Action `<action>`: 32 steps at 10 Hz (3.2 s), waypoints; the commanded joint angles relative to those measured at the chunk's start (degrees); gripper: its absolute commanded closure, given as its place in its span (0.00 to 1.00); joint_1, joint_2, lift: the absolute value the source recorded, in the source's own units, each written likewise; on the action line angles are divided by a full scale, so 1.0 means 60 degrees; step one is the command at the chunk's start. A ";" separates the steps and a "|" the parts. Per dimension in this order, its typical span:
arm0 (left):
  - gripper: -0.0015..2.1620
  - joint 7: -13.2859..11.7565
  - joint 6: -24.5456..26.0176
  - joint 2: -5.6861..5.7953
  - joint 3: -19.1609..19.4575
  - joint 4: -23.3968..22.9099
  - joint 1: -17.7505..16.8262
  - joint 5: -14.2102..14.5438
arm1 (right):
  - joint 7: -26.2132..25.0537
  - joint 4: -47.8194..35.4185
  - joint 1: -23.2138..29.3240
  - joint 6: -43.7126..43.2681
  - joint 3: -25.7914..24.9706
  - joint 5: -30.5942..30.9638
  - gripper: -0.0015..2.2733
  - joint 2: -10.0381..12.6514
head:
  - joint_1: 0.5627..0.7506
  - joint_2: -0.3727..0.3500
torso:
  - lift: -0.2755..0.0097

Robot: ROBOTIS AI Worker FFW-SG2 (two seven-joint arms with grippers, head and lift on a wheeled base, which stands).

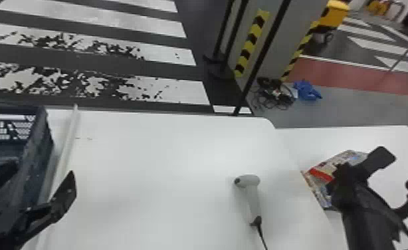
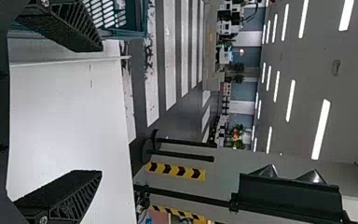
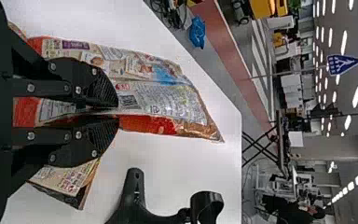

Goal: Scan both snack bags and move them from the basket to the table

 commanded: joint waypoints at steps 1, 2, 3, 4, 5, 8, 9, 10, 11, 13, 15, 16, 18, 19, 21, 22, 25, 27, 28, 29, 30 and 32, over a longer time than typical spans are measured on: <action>0.03 0.0001 0.0000 -0.0063 -0.0009 -0.0001 0.0001 -0.0042 | -0.0015 -0.0771 0.0436 0.0008 0.0332 0.0063 0.00 0.0087 | 0.70 0.03 | 0.62; 0.03 0.0001 0.0000 -0.0107 -0.0009 -0.0001 0.0001 -0.0085 | 0.0000 -0.1254 0.0759 -0.0109 0.0522 0.0063 0.02 0.0204 | 0.70 0.03 | 0.62; 0.03 0.0016 0.0000 -0.0151 -0.0009 -0.0001 -0.0013 -0.0100 | 0.0015 -0.2177 0.1242 -0.0109 0.0713 0.0004 0.03 0.0336 | 0.70 0.03 | 0.62; 0.03 0.0045 0.0000 -0.0180 -0.0009 -0.0001 -0.0013 -0.0159 | 0.0073 -0.3203 0.1931 -0.0080 0.1035 -0.0083 0.03 0.0526 | 0.70 0.03 | 0.62; 0.03 0.0074 0.0000 -0.0195 -0.0038 -0.0016 -0.0042 -0.0203 | 0.0293 -0.4301 0.2561 -0.0050 0.1284 -0.0083 0.03 0.0805 | 0.70 0.03 | 0.62; 0.03 0.0177 0.0000 -0.0239 -0.0126 -0.0075 -0.0072 -0.0364 | 0.0425 -0.6953 0.4318 -0.0050 0.2544 0.0107 0.03 0.1376 | 0.70 0.03 | 0.62; 0.03 0.0191 0.0000 -0.0239 -0.0126 -0.0089 -0.0072 -0.0364 | 0.0425 -0.7583 0.4904 -0.0226 0.3232 0.0576 0.03 0.1478 | 0.70 0.03 | 0.62; 0.03 0.0206 -0.0029 -0.0239 -0.0111 -0.0104 -0.0072 -0.0364 | 0.0439 -0.8168 0.5344 -0.0373 0.3715 0.0839 0.03 0.1683 | 0.70 0.03 | 0.62; 0.03 0.0265 -0.0029 -0.0239 -0.0111 -0.0133 -0.0057 -0.0364 | 0.0439 -0.8637 0.5739 -0.0636 0.4272 0.1264 0.03 0.1830 | 0.70 0.03 | 0.62; 0.03 0.0440 -0.0088 -0.0254 -0.0068 -0.0133 0.0001 -0.0598 | 0.0425 -0.9414 0.6325 -0.0871 0.5268 0.2290 0.03 0.2035 | 0.70 0.09 | 0.62; 0.03 0.0484 -0.0088 -0.0356 0.0152 -0.0119 0.0163 -0.0627 | 0.0439 -1.0219 0.6911 -0.0665 0.6088 0.2963 0.03 0.2020 | 0.70 0.22 | 0.62; 0.03 0.0528 -0.0117 -0.0429 0.0416 -0.0163 0.0353 -0.0627 | 0.0439 -1.0410 0.7102 -0.0665 0.6616 0.3476 0.03 0.2035 | 0.70 0.27 | 0.62; 0.03 0.0602 -0.0410 -0.0532 0.0943 -0.0426 0.0954 -0.0627 | 0.0586 -1.0659 0.7468 -0.0636 0.7378 0.4003 0.03 0.1991 | 0.70 0.41 | 0.62; 0.03 0.0602 -0.0468 -0.0620 0.1178 -0.0646 0.1261 -0.0627 | 0.0586 -1.0761 0.7658 -0.0665 0.7671 0.4238 0.03 0.1991 | 0.70 0.45 | 0.62; 0.03 0.0602 -0.0468 -0.0649 0.1544 -0.1173 0.2096 -0.0613 | 0.0586 -1.1069 0.8259 -0.0665 0.7905 0.4472 0.03 0.1962 | 0.70 0.56 | 0.62; 0.03 0.0602 -0.0468 -0.0649 0.1646 -0.1364 0.2521 -0.0613 | 0.0586 -1.1127 0.8610 -0.0753 0.7905 0.4487 0.03 0.1903 | 0.70 0.59 | 0.62; 0.03 0.0631 -0.0498 -0.0649 0.1412 -0.1525 0.3473 -0.0891 | 0.0498 -1.1362 1.0061 -0.2013 0.7890 0.4765 0.03 0.1654 | 0.70 0.60 | 0.62; 0.03 0.0792 -0.1025 -0.0649 0.1412 -0.1510 0.3883 -0.0891 | 0.0395 -1.1508 1.0852 -0.2716 0.7905 0.4765 0.03 0.1478 | 0.70 0.59 | 0.62; 0.03 0.0836 -0.1142 -0.0649 0.1412 -0.1510 0.4030 -0.0891 | 0.0337 -1.1464 1.1027 -0.2892 0.7949 0.4780 0.03 0.1420 | 0.70 0.59 | 0.62; 0.03 0.0836 -0.1289 -0.0649 0.1427 -0.1437 0.4088 -0.0891 | 0.0278 -1.1406 1.1101 -0.3039 0.7963 0.4780 0.03 0.1376 | 0.70 0.60 | 0.62; 0.03 0.0836 -0.1406 -0.0693 0.1427 -0.1334 0.4088 -0.0877 | 0.0278 -1.1391 1.1115 -0.3097 0.7963 0.4780 0.03 0.1376 | 0.70 0.60 | 0.62; 0.03 0.0821 -0.1435 -0.0708 0.1412 -0.1334 0.4059 -0.0877 | 0.0278 -1.1391 1.1086 -0.3126 0.8007 0.4780 0.03 0.1376 | 0.70 0.61 | 0.62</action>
